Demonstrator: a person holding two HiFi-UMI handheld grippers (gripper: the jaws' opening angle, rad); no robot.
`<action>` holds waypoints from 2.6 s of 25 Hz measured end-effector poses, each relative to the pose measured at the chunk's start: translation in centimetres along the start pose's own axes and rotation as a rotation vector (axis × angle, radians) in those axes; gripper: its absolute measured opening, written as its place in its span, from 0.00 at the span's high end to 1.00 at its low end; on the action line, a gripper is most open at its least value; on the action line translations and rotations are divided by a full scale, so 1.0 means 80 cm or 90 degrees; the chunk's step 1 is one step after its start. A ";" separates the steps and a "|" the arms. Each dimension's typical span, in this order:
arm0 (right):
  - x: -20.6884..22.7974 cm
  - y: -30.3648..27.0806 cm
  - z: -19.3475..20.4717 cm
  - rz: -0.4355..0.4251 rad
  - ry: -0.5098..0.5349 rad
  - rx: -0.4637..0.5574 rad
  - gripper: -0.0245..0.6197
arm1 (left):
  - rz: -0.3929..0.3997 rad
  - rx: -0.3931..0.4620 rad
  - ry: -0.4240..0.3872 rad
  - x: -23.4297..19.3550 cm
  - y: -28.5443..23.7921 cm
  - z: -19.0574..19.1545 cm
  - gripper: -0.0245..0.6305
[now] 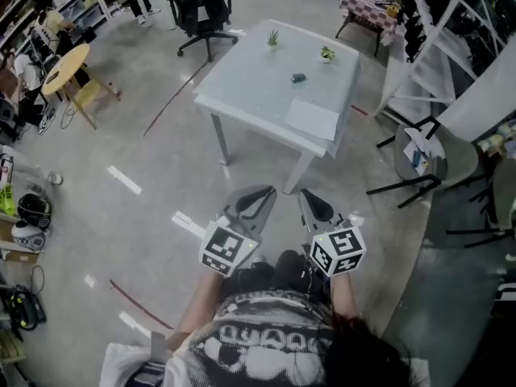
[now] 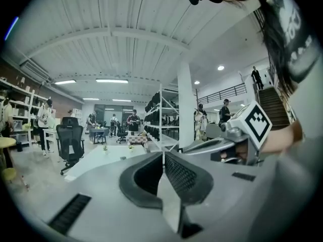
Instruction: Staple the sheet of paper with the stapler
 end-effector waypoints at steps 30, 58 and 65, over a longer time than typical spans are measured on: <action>0.375 -0.145 -0.017 -0.020 -0.066 -0.067 0.92 | -0.067 -0.061 -0.015 -0.090 -0.329 -0.003 0.94; 0.562 -0.257 0.093 -0.043 0.001 -0.314 0.81 | 0.044 -0.113 -0.028 -0.182 -0.491 0.028 0.94; 0.598 -0.302 0.132 -0.100 0.028 -0.458 0.73 | 0.112 -0.102 -0.036 -0.245 -0.534 0.028 0.94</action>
Point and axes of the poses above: the fingertips, and each gripper's own axes: y backward along the fingers, x to its right, z out of its underside, the point moved 2 cm from there along y, backward along the fingers, and after that the axes turned 14 degrees about -z, right-handed, at the moved point
